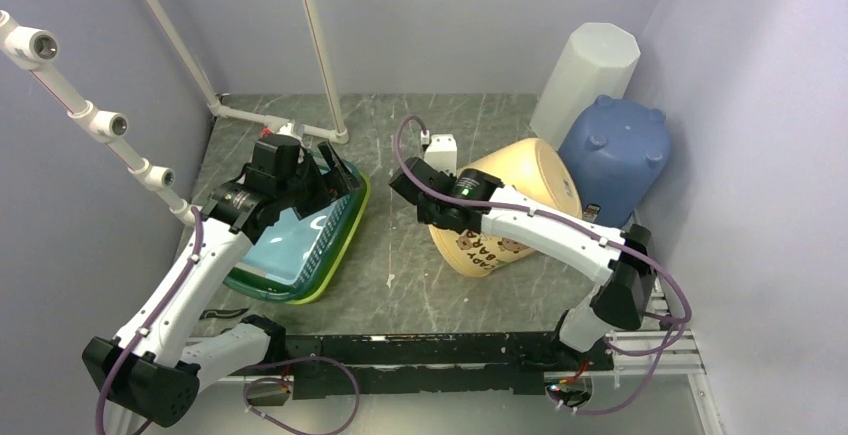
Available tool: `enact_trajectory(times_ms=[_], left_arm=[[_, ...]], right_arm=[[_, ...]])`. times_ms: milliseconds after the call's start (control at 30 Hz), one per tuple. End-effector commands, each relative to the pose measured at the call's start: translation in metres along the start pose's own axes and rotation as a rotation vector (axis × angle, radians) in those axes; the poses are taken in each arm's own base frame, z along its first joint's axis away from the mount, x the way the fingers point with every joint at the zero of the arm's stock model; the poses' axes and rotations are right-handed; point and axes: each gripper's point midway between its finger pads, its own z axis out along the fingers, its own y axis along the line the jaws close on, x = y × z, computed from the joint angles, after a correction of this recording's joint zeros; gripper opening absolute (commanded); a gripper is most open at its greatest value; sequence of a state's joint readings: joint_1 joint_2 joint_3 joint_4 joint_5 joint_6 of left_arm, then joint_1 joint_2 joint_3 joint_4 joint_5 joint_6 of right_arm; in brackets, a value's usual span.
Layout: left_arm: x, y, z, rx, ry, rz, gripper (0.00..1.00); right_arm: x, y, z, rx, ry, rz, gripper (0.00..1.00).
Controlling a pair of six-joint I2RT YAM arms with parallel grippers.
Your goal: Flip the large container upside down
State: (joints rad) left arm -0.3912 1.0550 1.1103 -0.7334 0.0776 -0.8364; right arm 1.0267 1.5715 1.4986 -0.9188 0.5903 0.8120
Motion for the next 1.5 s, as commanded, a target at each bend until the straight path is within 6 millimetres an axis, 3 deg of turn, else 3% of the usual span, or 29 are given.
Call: enact_trajectory(times_ms=[0, 867, 1033, 1167, 1367, 1467], left_arm=[[-0.015, -0.008, -0.014, 0.016, -0.063, -0.019, 0.94], [-0.014, -0.005, -0.014, 0.003, -0.065, -0.024, 0.94], [-0.014, -0.004, -0.014, -0.002, -0.069, -0.024, 0.94], [-0.014, -0.003, -0.015, -0.007, -0.067, -0.02, 0.94], [-0.014, 0.0, -0.016, -0.019, -0.073, -0.02, 0.94], [-0.013, 0.0, -0.015, -0.016, -0.073, -0.024, 0.94]], right_arm=[[0.031, -0.016, 0.008, 0.064, 0.095, -0.097, 0.01], [0.072, -0.002, 0.033, 0.054, 0.163, -0.163, 0.01], [0.074, 0.001, 0.031, 0.041, 0.165, -0.169, 0.01], [0.064, 0.014, 0.012, -0.026, 0.135, -0.194, 0.05], [0.026, 0.041, -0.052, -0.236, 0.022, -0.184, 0.19], [-0.001, 0.041, -0.082, -0.307, -0.053, -0.148, 0.26]])
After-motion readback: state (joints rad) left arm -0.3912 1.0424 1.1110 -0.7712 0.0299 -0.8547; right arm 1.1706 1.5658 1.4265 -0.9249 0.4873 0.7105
